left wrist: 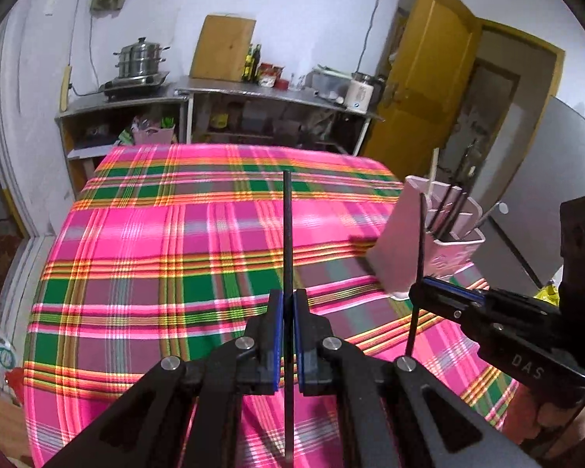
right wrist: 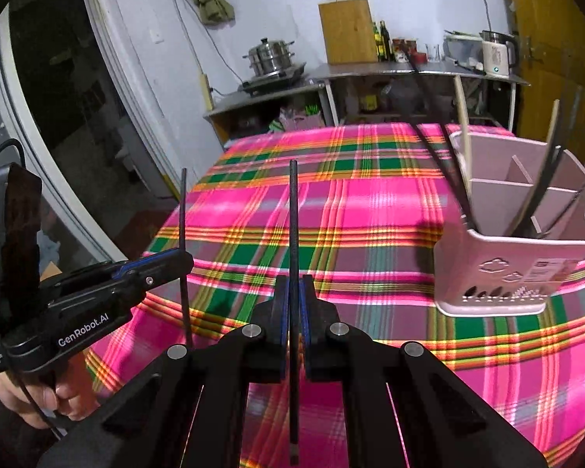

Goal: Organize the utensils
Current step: 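Lift the dark chopsticks with both tools and carry them over the caddy, then lower the held dark chopsticks with both tools into the caddy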

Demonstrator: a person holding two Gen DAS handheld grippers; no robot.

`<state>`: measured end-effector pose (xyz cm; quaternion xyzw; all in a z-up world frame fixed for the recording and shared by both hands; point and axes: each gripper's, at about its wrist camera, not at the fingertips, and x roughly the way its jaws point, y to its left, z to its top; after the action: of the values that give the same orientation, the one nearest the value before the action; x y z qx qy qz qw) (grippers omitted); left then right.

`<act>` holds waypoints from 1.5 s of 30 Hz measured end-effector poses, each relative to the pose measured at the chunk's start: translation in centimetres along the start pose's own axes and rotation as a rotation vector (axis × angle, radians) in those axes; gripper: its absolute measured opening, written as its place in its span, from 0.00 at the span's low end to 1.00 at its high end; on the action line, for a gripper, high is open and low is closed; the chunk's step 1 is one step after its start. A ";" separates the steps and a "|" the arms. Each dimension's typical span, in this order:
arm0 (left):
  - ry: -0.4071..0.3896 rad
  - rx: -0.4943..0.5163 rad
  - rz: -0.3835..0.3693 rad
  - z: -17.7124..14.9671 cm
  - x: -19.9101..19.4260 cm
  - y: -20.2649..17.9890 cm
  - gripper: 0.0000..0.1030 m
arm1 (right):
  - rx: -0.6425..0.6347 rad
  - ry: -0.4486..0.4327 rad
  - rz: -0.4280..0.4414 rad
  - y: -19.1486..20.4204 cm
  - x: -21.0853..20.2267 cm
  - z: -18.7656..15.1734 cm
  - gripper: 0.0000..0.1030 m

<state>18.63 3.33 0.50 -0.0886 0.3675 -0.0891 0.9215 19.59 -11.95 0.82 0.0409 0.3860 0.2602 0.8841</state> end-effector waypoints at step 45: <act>-0.029 0.181 -0.278 7.9 0.1 -14.8 0.05 | 0.124 -0.253 -0.174 -8.6 -13.6 3.3 0.05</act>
<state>22.75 -10.25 9.48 -0.0564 0.3289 -0.2473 0.9097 17.91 -25.58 9.78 0.0941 0.2892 0.1511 0.9406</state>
